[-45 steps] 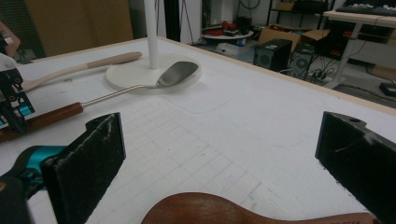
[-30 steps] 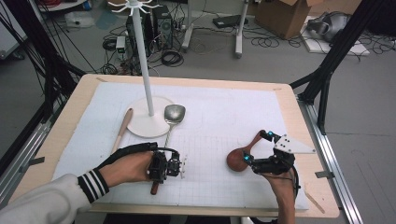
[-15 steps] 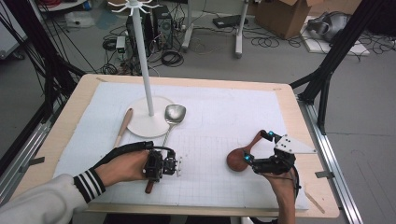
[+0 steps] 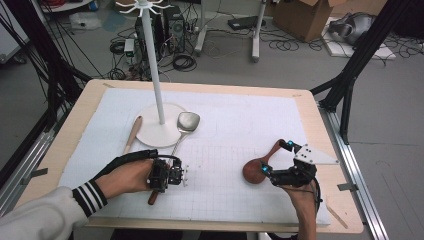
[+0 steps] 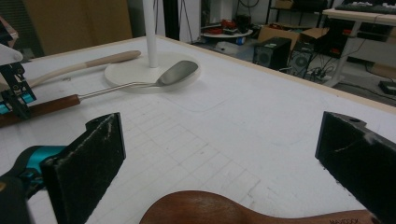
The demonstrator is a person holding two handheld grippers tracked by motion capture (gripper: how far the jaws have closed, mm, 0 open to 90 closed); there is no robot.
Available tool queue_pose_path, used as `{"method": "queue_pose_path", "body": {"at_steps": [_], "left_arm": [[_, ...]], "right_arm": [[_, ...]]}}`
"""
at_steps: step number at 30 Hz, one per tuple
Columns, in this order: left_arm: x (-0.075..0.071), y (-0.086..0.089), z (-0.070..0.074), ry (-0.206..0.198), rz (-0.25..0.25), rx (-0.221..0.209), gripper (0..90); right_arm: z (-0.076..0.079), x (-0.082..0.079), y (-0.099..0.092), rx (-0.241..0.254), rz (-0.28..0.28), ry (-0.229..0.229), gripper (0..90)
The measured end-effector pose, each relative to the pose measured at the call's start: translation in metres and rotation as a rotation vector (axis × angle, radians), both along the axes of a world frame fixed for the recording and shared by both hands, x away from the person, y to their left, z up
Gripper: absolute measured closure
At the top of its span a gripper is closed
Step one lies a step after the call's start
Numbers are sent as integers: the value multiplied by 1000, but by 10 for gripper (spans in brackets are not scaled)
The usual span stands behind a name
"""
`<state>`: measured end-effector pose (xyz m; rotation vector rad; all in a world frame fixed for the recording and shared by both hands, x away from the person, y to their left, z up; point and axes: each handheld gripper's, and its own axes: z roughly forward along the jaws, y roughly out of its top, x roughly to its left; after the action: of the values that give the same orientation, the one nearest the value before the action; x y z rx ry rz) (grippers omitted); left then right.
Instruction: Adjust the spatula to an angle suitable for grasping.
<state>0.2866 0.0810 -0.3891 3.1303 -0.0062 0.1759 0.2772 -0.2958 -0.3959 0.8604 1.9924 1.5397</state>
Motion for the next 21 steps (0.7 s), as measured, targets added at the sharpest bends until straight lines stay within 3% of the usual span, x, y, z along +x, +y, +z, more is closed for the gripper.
{"method": "queue_pose_path", "body": {"at_steps": [16, 21], "left_arm": [[7, 12, 4, -15, 32, -2, 896], [7, 14, 5, -16, 31, -22, 896]], "right_arm": [[0, 0, 1, -5, -1, 5, 5], [0, 0, 1, -5, -1, 7, 5]]}}
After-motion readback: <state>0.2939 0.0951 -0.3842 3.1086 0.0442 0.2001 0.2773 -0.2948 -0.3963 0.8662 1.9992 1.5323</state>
